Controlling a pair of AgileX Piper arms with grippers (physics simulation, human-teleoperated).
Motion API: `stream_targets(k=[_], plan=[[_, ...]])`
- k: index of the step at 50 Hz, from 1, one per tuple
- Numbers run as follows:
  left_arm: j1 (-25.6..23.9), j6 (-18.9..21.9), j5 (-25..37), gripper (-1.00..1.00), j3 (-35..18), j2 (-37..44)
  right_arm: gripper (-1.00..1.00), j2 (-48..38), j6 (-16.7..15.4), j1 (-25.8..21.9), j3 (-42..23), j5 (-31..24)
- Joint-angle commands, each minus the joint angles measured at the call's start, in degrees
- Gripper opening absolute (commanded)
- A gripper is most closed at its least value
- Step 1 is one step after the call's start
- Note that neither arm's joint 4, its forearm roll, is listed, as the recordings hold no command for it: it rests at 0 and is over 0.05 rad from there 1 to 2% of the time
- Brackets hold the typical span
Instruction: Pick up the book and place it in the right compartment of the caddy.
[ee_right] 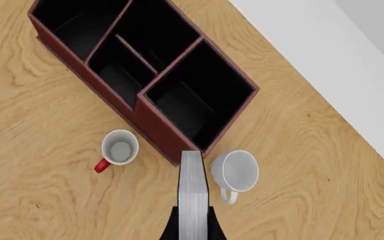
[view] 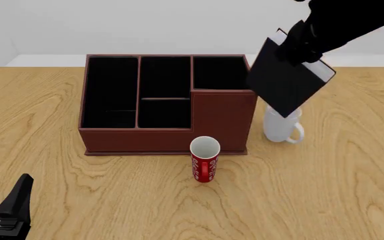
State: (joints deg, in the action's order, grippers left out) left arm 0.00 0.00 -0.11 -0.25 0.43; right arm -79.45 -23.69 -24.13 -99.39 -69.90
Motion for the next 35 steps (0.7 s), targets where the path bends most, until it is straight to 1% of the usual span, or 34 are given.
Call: stream_targets(k=[1, 2, 8, 9, 10, 11, 12, 13, 14, 16, 18, 20, 24, 25, 26, 27, 29, 30, 33, 34, 35], plan=[[0.00, 0.00, 0.00, 1.00, 0.00, 0.00, -1.00, -3.21, -2.94, 1.97, -6.09, 0.00], [0.00, 0.00, 0.00, 1.00, 0.00, 0.00, -1.00, -3.60, -3.91, 2.50, -6.50, 0.00], [0.00, 0.00, 0.00, 1.00, 0.00, 0.00, -1.00, -5.33, -5.12, 3.26, -9.37, 0.00], [0.00, 0.00, 0.00, 1.00, 0.00, 0.00, -1.00, -5.41, -6.34, 3.68, -9.14, 0.00], [0.00, 0.00, 0.00, 1.00, 0.00, 0.00, -1.00, -5.87, -6.05, 3.70, -10.33, 0.00], [0.00, 0.00, 0.00, 1.00, 0.00, 0.00, -1.00, -6.04, -7.35, 3.95, -10.15, 0.00], [0.00, 0.00, 0.00, 1.00, 0.00, 0.00, -1.00, -6.29, -7.59, 4.13, -10.74, 0.00], [0.00, 0.00, 0.00, 1.00, 0.00, 0.00, -1.00, -6.57, -6.88, 3.74, -11.76, 0.00], [0.00, 0.00, 0.00, 1.00, 0.00, 0.00, -1.00, -6.81, -8.00, 3.91, -11.79, 0.00], [0.00, 0.00, 0.00, 1.00, 0.00, 0.00, -1.00, -7.20, -7.66, 3.45, -12.97, 0.00], [0.00, 0.00, 0.00, 1.00, 0.00, 0.00, -1.00, -7.66, -8.94, 3.52, -13.36, 0.00], [0.00, 0.00, 0.00, 1.00, 0.00, 0.00, -1.00, -8.25, -8.38, 3.03, -14.97, 0.00], [0.00, 0.00, 0.00, 1.00, 0.00, 0.00, -1.00, -9.20, -10.17, 3.67, -16.33, 0.00], [0.00, 0.00, 0.00, 1.00, 0.00, 0.00, -1.00, -9.55, -9.30, 3.25, -17.36, 0.00], [0.00, 0.00, 0.00, 1.00, 0.00, 0.00, -1.00, -9.63, -9.71, 3.25, -17.24, 0.00], [0.00, 0.00, 0.00, 1.00, 0.00, 0.00, -1.00, -9.82, -10.86, 3.98, -17.30, 0.00], [0.00, 0.00, 0.00, 1.00, 0.00, 0.00, -1.00, -10.15, -10.20, 3.24, -18.39, 0.00], [0.00, 0.00, 0.00, 1.00, 0.00, 0.00, -1.00, -10.36, -10.98, 3.87, -18.48, 0.00], [0.00, 0.00, 0.00, 1.00, 0.00, 0.00, -1.00, -11.06, -11.39, 3.86, -19.67, 0.00], [0.00, 0.00, 0.00, 1.00, 0.00, 0.00, -1.00, -11.50, -10.67, 3.25, -20.67, 0.00], [0.00, 0.00, 0.00, 1.00, 0.00, 0.00, -1.00, -11.65, -11.06, 3.24, -20.76, 0.00]])
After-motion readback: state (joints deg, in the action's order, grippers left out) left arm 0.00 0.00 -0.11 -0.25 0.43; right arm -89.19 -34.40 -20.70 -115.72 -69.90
